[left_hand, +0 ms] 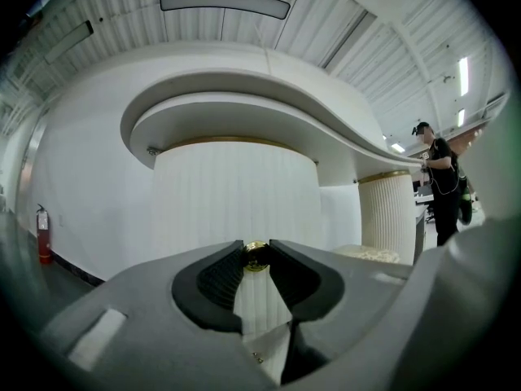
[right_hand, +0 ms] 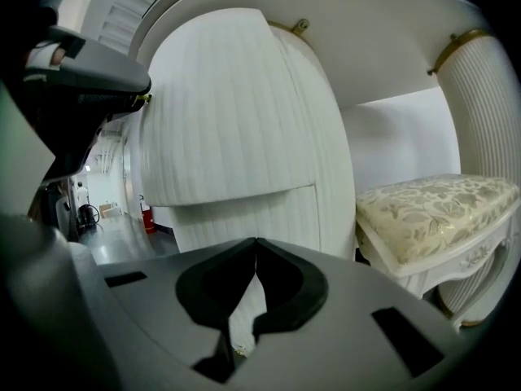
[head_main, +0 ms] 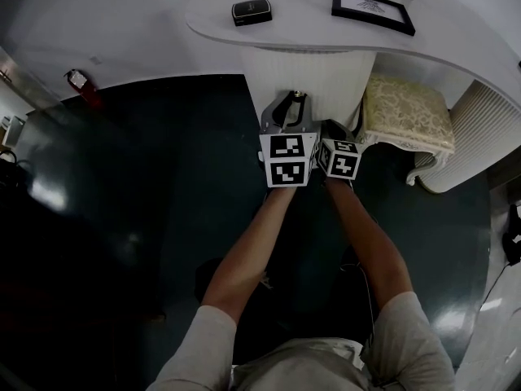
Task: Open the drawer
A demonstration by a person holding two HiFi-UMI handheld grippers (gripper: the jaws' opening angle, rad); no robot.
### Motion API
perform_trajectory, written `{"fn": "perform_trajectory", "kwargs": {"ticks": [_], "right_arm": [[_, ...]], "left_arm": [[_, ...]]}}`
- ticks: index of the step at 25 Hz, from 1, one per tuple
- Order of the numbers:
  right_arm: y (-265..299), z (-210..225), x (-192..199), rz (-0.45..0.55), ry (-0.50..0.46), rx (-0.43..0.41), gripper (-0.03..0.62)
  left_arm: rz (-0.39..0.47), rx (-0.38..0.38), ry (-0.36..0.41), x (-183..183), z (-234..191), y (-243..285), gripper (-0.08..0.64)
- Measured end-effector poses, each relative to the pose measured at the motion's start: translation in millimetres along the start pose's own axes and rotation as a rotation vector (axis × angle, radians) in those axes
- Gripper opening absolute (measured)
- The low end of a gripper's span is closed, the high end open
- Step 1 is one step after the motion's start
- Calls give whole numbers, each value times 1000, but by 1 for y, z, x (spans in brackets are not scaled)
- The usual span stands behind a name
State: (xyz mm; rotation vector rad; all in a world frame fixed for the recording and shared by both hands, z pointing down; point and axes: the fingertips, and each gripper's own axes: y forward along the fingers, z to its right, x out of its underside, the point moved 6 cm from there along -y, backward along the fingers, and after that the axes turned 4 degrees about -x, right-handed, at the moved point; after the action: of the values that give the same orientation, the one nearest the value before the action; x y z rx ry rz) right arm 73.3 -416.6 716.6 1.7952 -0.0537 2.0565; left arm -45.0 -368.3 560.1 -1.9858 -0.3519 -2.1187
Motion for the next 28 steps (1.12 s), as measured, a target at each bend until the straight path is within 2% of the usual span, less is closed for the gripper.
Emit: {"fn": "perform_trajectory", "kwargs": {"ticks": [4,9,16,22,28], "right_arm": [[-1,0,-4,-16,-19,-10,17],[-13,-6,8,-2,11,13,17],[-35,-15,17,28,-7,7,15],[-60,-23,10,58,-30,-15,16],[-85,-14,14,46,-39,-10,15]], "left_arm": [[2,11,14,-1,1,-6,106],[-6,19,15,0,0,-7,106],[-12,57,44,0,0,-15,106],[0,37,12,2,2,-26,106],[10,10,-17,2,6,-34,106]]}}
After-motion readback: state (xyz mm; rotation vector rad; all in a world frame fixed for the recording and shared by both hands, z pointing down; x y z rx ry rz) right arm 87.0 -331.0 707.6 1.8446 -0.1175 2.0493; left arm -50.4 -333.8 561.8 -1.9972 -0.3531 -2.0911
